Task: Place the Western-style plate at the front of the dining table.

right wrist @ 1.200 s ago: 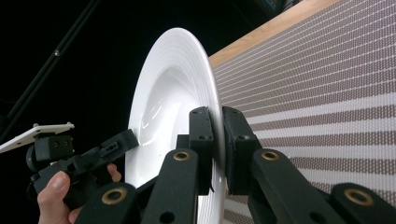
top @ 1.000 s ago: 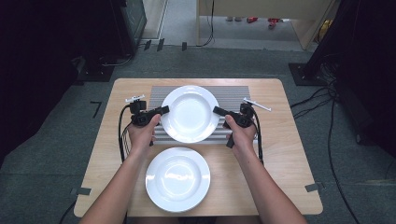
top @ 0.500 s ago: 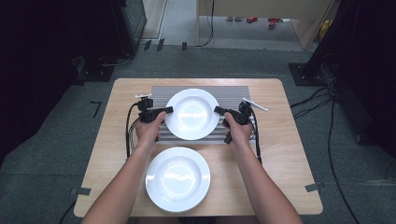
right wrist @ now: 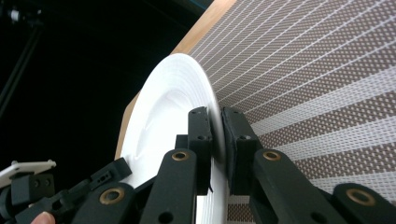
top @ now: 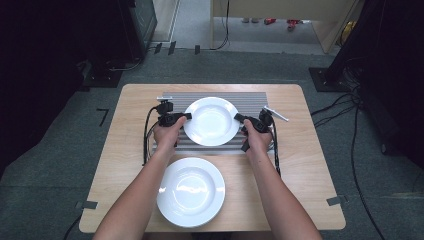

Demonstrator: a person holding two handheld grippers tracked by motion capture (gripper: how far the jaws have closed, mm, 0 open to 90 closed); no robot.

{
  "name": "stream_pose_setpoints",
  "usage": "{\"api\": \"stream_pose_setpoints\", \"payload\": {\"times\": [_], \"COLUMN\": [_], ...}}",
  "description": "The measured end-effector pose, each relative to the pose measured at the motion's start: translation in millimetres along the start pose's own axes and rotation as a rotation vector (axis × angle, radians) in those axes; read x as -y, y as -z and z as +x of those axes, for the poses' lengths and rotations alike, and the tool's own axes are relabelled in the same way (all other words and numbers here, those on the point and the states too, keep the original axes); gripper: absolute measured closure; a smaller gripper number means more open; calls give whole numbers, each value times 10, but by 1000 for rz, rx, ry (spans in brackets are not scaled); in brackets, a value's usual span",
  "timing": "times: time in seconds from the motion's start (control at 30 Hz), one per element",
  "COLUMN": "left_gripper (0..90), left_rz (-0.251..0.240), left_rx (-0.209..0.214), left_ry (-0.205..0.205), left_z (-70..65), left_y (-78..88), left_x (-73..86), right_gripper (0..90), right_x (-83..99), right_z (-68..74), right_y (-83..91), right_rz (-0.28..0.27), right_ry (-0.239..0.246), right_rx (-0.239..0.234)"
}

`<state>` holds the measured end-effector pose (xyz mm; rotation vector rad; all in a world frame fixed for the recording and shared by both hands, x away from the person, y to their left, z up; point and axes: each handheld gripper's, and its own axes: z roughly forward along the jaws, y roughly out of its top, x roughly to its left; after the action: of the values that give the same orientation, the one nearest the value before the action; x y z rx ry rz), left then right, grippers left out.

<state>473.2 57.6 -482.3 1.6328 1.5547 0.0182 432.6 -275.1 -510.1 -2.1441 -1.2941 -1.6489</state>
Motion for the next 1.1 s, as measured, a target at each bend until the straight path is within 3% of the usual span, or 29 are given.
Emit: {"api": "stream_pose_setpoints", "payload": {"times": [0.07,0.2,0.3,0.47,0.6,0.77,0.87,0.97,1.03,1.1], "left_gripper": [702,703,703,706,703,687,543,424,350,298], "left_rz": [-3,-12,-12,-9,-3,-13,-18,-22,-8,-8], "left_rx": [2,-3,-24,-30,-37,-47,3,-19,-32,-42], "left_ry": [12,31,9,9,16,-16,-17,-36,-59,-81], "left_z": [15,27,-16,-42,-2,-10,-5,1,8,9], "left_y": [-26,-63,-104,-194,-233,-241,-221,-151,-103,-57], "left_x": [-15,-47,-57,-51,-37,-21,-22,-19,-1,26], "right_gripper": [853,860,854,845,845,840,771,688,626,618], "right_x": [-5,-1,-6,-22,-10,16,23,15,9,4], "right_z": [-14,-17,-66,-175,-191,-189,-180,-141,-81,-43], "right_y": [-13,-49,-83,-122,-149,-187,-185,-149,-100,-65], "right_rz": [-11,-43,-56,-70,-84,-124,-130,-137,-169,-171], "right_ry": [-45,-88,-88,-90,-74,-51,-33,-30,66,101], "right_rx": [-6,-15,-8,26,21,21,14,7,77,92]}}
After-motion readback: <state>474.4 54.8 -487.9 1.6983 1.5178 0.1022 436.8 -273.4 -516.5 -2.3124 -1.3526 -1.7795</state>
